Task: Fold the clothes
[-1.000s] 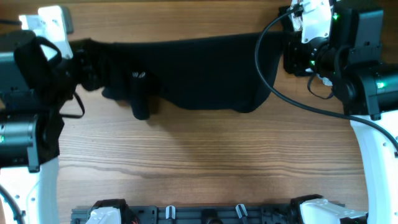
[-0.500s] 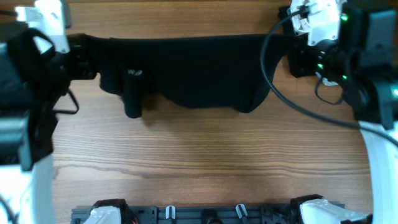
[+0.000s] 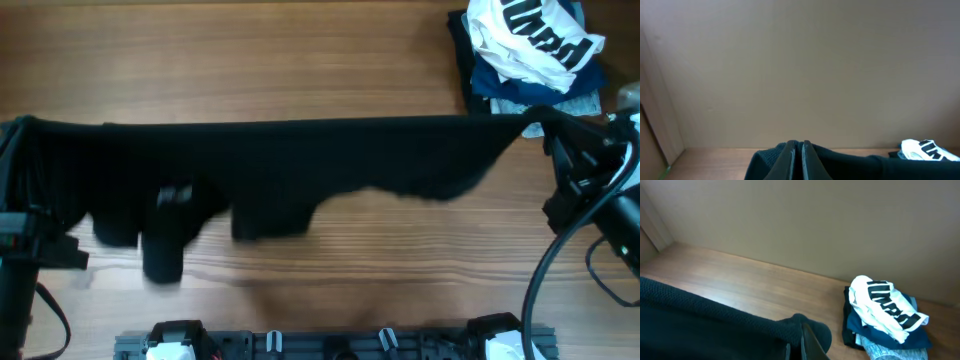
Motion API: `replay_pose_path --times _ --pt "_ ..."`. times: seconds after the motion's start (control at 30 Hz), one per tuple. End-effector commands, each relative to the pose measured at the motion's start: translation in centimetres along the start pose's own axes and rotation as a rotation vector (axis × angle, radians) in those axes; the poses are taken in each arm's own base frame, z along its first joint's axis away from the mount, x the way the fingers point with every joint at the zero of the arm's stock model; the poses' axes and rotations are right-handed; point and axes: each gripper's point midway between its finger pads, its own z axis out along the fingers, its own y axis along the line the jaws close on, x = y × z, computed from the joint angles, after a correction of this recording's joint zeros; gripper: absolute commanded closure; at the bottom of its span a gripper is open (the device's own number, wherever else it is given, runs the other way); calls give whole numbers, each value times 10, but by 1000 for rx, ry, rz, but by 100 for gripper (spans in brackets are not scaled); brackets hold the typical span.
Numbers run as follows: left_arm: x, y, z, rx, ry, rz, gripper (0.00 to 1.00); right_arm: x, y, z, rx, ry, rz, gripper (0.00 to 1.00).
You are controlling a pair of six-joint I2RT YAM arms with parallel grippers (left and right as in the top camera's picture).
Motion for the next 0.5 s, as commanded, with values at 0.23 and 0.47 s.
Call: replay_pose_path --times 0.23,0.47 --pt "55 25 111 -97 257 2 96 20 -25 112 58 214 -45 96" --pt "116 40 235 -110 394 43 96 37 -38 247 45 268 -85 96"
